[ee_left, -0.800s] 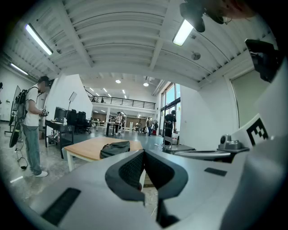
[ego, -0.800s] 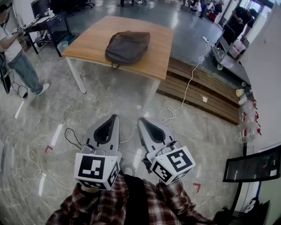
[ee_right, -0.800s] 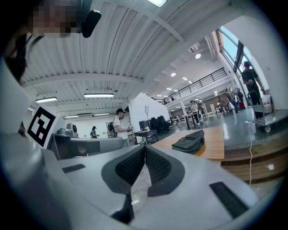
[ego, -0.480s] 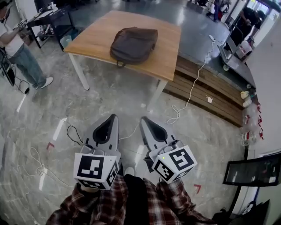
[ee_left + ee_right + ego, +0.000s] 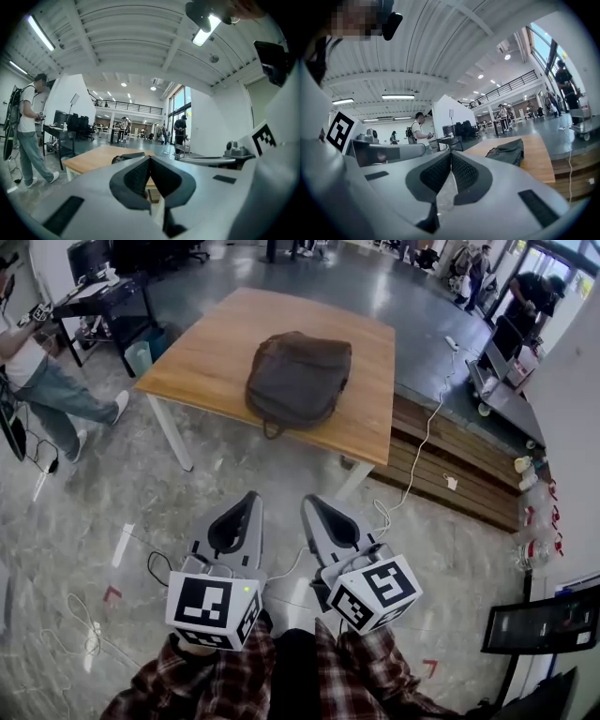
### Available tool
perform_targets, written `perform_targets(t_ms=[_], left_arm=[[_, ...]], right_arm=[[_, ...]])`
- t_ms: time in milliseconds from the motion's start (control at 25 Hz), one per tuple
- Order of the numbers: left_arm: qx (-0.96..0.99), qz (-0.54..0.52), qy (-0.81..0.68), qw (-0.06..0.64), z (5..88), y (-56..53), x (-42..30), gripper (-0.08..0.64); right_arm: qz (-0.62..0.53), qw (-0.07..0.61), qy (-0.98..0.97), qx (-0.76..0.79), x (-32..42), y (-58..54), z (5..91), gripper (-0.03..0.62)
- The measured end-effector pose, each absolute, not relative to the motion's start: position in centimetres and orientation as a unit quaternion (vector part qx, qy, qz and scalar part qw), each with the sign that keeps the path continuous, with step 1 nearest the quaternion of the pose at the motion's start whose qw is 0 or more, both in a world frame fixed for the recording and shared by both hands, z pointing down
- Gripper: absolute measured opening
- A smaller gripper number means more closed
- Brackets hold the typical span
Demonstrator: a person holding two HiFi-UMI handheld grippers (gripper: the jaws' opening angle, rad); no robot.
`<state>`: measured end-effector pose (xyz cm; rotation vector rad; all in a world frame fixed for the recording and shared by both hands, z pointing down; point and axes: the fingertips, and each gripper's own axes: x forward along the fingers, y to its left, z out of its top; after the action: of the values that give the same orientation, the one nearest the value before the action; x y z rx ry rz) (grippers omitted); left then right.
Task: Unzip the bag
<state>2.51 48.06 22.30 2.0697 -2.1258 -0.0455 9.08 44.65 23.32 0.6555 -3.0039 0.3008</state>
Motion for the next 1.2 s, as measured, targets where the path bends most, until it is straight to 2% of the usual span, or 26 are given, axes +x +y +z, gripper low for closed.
perform_targets(t_ms=[600,1200], left_arm=[[0.711,0.003,-0.69,0.133,26.5,36.5,-7.2,0.008],[0.688,0.01,-0.716,0.118,24.1,10.7,-17.3,0.008]], right_arm=[[0.129,0.061,-0.96,0.242,-0.7,33.4,27.2,0.012],[0.123,0.045,-0.97,0.206,-11.3,6.4,24.6,0.012]])
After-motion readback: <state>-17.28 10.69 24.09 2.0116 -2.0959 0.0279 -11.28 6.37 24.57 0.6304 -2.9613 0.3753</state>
